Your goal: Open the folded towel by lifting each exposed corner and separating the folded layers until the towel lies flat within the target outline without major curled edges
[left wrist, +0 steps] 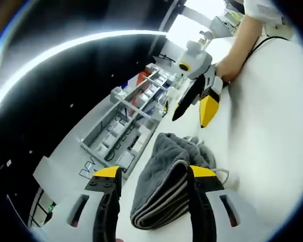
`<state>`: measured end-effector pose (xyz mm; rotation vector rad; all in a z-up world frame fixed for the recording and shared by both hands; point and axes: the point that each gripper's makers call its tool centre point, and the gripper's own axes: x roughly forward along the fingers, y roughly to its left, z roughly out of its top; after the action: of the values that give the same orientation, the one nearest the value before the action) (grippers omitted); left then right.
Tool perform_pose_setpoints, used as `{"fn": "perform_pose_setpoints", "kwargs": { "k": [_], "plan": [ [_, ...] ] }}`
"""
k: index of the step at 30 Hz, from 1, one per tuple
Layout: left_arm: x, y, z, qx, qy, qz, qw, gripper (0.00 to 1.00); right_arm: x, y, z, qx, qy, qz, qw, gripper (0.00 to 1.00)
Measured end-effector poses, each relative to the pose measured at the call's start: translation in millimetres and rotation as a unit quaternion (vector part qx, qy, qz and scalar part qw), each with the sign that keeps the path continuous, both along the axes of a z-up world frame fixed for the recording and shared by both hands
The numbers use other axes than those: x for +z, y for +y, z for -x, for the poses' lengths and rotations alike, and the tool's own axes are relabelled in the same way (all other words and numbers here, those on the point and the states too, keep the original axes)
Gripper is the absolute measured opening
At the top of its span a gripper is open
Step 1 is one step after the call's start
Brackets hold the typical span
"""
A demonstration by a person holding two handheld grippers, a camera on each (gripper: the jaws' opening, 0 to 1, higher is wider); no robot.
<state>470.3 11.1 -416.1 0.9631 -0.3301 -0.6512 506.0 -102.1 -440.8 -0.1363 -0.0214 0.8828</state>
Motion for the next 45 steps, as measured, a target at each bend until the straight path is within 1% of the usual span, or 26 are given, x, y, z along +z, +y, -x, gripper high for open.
{"fn": "perform_pose_setpoints", "kwargs": {
  "k": [3,6,7,9,11,12,14,17,19,20,21,24,25,26,31,34,38,40,45],
  "plan": [
    [-2.1,-2.5,-0.8,-0.004,0.003,-0.001,1.0000,0.47,-0.5,0.5,1.2,0.001,0.001,-0.001,1.0000,0.95],
    [-4.1,-8.4,-1.4,-0.011,-0.002,-0.005,0.9999,0.44,-1.0,1.8,3.2,0.005,0.002,-0.001,1.0000,0.95],
    [-5.5,-10.2,-1.4,-0.013,-0.003,-0.010,0.9999,0.43,-1.1,2.1,3.6,0.006,0.002,-0.001,1.0000,0.95],
    [-11.7,-16.4,0.6,-0.020,-0.005,-0.030,0.9993,0.37,-1.7,3.8,5.9,0.009,0.002,0.001,1.0000,0.95],
    [-14.5,-21.7,3.3,-0.028,-0.015,-0.048,0.9983,0.33,-1.6,4.6,6.9,0.011,0.000,0.001,0.9999,0.95],
    [-14.8,-23.9,3.7,-0.029,-0.020,-0.052,0.9980,0.32,-1.8,4.8,7.2,0.012,0.000,0.002,0.9999,0.95],
    [-15.7,-28.1,3.0,-0.032,-0.017,-0.052,0.9980,0.31,-1.9,4.5,7.3,0.011,0.000,0.002,0.9999,0.94],
    [-19.2,-34.9,3.8,-0.053,0.002,-0.041,0.9978,0.27,-2.1,2.0,6.0,0.005,0.000,0.001,1.0000,0.94],
    [-24.3,-35.0,3.8,-0.059,0.014,-0.040,0.9974,0.21,-2.3,0.1,4.8,0.000,0.000,-0.001,1.0000,0.94],
    [-28.5,-35.7,5.4,-0.064,0.023,-0.041,0.9968,0.18,-2.3,-0.6,4.3,-0.002,0.000,-0.002,1.0000,0.94],
    [-35.5,-36.2,7.4,-0.071,0.039,-0.044,0.9957,0.15,-2.5,-1.3,3.6,-0.004,0.000,-0.003,1.0000,0.94],
    [-37.2,-34.6,5.9,-0.071,0.047,-0.040,0.9955,0.14,-3.4,-2.7,2.0,-0.011,-0.005,0.004,0.9999,0.94],
    [-35.8,-34.3,8.1,-0.077,0.058,-0.025,0.9951,0.14,-3.5,-2.8,1.9,-0.012,-0.006,0.006,0.9999,0.94],
    [-35.8,-33.5,8.8,-0.077,0.062,-0.022,0.9948,0.13,-3.8,-2.9,1.7,-0.013,-0.007,0.007,0.9999,0.94],
    [-39.2,-33.5,10.2,-0.085,0.076,-0.018,0.9933,0.10,-8.2,-3.4,-0.5,-0.021,0.001,0.011,0.9997,0.95],
    [-40.6,-33.1,9.6,-0.090,0.085,-0.018,0.9922,0.08,-10.4,-3.1,-0.8,-0.026,0.000,0.018,0.9995,0.95],
    [-40.4,-30.5,8.3,-0.092,0.112,0.007,0.9894,0.06,-13.8,-2.5,-1.1,-0.030,0.000,0.028,0.9991,0.95],
    [-39.4,-29.3,7.2,-0.093,0.119,0.015,0.9884,0.06,-14.1,-4.3,-2.3,-0.034,0.002,0.027,0.9991,0.95],
    [-36.6,-29.1,9.1,-0.094,0.115,0.019,0.9887,0.05,-10.6,-11.1,-4.8,-0.048,0.005,0.010,0.9988,0.95]
  ]
}}
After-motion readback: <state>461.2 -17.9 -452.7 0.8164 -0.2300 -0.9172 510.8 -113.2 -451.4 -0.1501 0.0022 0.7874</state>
